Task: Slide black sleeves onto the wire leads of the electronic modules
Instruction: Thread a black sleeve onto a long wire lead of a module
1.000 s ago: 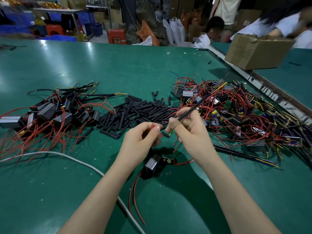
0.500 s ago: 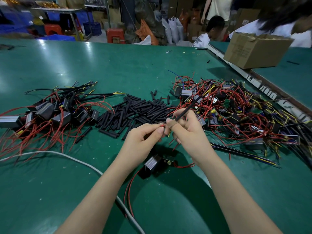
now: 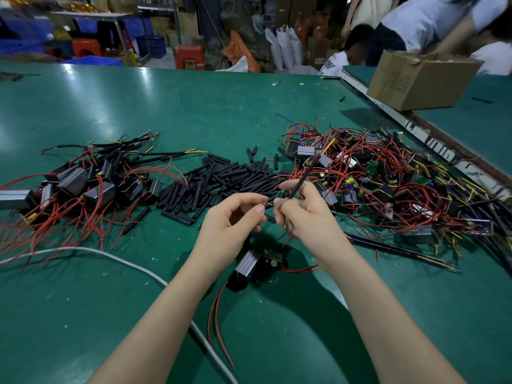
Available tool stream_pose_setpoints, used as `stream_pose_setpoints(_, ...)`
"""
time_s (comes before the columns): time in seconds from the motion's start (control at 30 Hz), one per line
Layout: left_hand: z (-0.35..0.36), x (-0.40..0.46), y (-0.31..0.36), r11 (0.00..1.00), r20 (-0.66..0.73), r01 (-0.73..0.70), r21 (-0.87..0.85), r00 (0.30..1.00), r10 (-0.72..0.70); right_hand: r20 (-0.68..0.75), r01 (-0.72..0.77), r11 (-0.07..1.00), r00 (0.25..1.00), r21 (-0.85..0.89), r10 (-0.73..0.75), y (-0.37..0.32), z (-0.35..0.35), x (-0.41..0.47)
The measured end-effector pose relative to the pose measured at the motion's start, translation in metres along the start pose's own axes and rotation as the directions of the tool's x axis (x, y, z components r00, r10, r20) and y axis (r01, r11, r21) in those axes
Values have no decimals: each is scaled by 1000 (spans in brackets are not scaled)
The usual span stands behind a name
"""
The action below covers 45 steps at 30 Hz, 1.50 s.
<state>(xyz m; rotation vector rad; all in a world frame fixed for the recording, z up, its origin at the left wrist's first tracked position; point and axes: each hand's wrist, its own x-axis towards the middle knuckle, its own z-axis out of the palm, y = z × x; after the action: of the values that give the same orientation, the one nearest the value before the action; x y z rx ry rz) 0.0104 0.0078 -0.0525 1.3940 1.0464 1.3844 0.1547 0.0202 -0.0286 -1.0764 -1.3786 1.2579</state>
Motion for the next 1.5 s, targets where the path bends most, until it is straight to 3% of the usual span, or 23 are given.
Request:
stream_pose_setpoints(0.3, 2, -5, 0, 979, -52, -80, 190, 994, 92, -22, -8, 1000, 1000, -29, 8, 1, 1, 0)
stream_pose_setpoints(0.5, 1, -7, 1, 886, -54, -165, 434, 977, 208, -8, -13, 999, 1000, -30, 12, 2, 0, 0)
stream_pose_setpoints(0.93, 0, -5, 0, 931, -79, -89, 355, 989, 124, -1, 0, 1000, 1000, 10, 0, 3, 2, -1)
stream_pose_setpoints(1.1, 0, -1, -3, 980, -151, -8, 198, 988, 39, -4, 82, 990, 997, -118, -83, 7, 4, 0)
stream_pose_setpoints(1.27, 2, -1, -4, 978, -187, 19, 209, 982, 21, 4, 93, 950, 995, -298, -96, 13, 4, -1)
stream_pose_setpoints(1.4, 6, -2, -5, 965, -218, 52, 255, 976, 5, 62, 155, 873, 988, -462, -142, 12, -1, -1)
stream_pose_setpoints(1.5, 8, -3, -5, 963, -248, 75, 259, 969, -9, 123, 260, 751, 964, -607, -235, 13, -1, -2)
